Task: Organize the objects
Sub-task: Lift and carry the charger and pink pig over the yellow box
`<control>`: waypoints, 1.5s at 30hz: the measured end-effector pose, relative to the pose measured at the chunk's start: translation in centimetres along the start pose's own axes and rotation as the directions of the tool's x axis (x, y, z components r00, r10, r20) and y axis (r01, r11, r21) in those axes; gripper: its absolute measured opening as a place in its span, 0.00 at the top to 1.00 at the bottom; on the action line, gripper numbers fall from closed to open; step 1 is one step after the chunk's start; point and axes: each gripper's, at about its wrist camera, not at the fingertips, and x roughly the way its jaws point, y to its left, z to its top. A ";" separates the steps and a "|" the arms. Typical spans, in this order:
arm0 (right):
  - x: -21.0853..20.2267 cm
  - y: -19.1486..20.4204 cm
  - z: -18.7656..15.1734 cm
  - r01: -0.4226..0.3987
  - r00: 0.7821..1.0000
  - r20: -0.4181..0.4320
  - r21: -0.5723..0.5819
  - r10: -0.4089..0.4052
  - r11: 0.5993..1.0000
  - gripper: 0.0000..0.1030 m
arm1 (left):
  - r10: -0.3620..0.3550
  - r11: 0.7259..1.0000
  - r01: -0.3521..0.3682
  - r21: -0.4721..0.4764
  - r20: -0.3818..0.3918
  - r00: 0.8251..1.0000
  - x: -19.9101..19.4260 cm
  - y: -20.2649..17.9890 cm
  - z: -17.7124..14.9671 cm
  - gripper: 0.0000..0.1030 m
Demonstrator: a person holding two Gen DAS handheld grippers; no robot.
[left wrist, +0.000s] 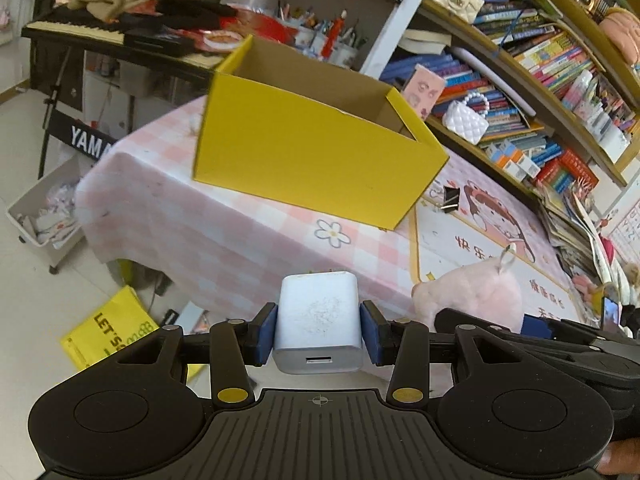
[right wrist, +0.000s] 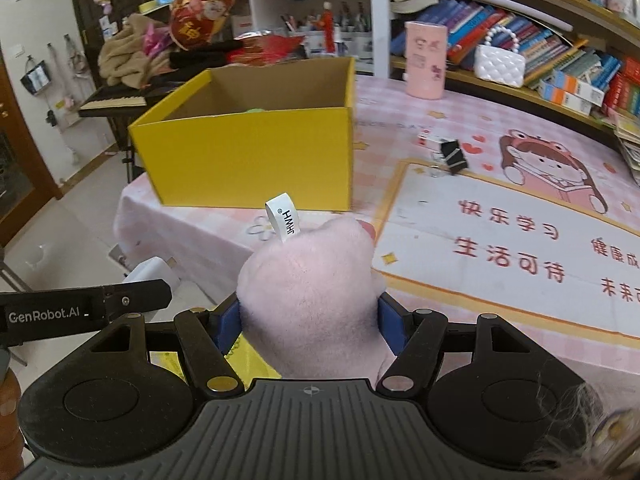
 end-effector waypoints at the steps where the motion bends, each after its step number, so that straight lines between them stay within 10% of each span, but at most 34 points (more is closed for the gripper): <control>1: 0.0 0.4 0.0 -0.002 1.000 0.001 -0.003 0.002 1.000 0.36 | 0.001 1.000 -0.001 -0.001 0.005 1.000 -0.2 0.2 0.0 0.59; 24: -1.2 3.8 1.3 0.014 0.998 0.056 -0.067 -0.011 0.998 0.36 | -0.036 0.998 0.027 0.051 0.189 0.981 -3.0 1.6 4.0 0.59; 45: 7.0 0.0 18.0 -0.004 0.969 0.246 -0.095 0.028 0.995 0.36 | 0.091 0.978 -0.146 0.150 0.321 0.943 5.6 -3.1 14.8 0.59</control>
